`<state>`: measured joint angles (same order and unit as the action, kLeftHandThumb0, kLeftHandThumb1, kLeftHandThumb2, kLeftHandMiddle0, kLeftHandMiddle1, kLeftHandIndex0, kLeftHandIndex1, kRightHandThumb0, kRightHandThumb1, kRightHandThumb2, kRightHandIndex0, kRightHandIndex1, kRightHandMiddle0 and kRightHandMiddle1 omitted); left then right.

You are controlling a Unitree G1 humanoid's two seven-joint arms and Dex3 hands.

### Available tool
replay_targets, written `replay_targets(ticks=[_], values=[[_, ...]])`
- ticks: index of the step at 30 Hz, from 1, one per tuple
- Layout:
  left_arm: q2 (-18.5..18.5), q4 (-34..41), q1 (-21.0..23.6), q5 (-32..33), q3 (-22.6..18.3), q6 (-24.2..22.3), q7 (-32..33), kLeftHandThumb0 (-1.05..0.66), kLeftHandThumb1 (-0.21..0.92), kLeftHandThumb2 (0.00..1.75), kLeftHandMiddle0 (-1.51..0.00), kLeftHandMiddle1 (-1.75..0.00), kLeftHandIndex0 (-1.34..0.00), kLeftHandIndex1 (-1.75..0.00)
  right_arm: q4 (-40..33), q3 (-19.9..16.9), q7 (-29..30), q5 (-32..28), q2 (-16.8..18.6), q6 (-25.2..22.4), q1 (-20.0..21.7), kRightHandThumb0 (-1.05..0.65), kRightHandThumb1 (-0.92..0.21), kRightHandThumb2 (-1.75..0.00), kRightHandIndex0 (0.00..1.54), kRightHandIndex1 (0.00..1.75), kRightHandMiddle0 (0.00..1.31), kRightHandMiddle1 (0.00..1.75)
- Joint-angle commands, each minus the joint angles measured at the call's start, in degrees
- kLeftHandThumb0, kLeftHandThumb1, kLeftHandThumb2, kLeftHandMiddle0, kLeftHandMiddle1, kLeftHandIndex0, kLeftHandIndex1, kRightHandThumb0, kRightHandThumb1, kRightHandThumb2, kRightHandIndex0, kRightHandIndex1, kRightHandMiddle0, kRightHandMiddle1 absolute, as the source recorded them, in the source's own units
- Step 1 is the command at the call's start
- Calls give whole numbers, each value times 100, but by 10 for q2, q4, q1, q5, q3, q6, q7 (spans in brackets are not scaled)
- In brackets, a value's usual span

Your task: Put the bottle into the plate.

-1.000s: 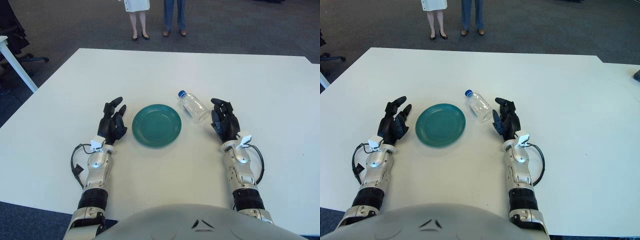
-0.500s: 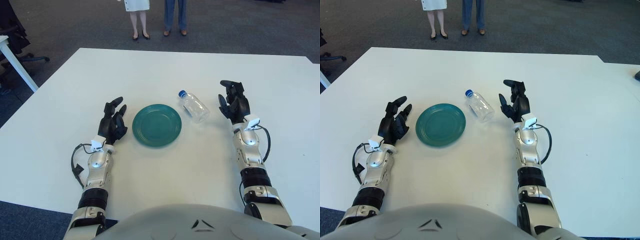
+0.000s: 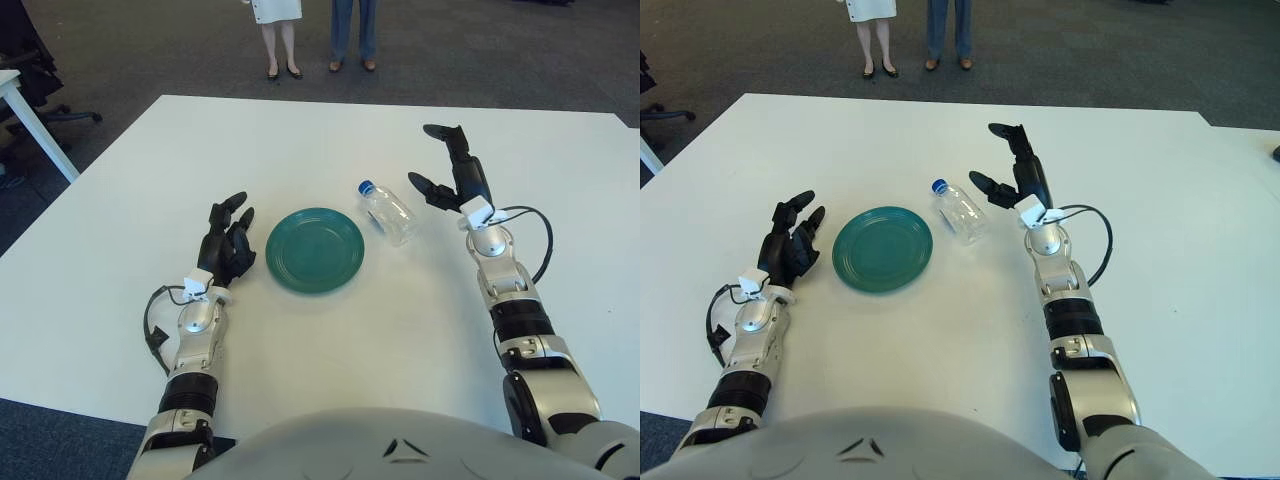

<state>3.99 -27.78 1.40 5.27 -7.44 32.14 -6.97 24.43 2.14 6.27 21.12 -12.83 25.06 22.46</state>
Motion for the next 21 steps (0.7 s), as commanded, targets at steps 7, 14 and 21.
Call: replay_targets(ticks=[7,14,21], values=[[-19,-42,-16,-8,11,-7,6,-83,92,91,-43,0,0,-86,28,64,54,101,-10,-23,61,-104,-92,-37,16,0,0,44],[-24,-46,-14,-8,11,-5,8,-84,92,90,-43,0,0,-85,23,86,53,125,-15,-47,68,-105,-92,-38,8,1,0,31],[-29,-45,-15,-7,13,-6,7,-84,92,89,-43,0,0,-86,21,106,50,146,-17,-81,76,-105,-92,-39,2,0,0,16]])
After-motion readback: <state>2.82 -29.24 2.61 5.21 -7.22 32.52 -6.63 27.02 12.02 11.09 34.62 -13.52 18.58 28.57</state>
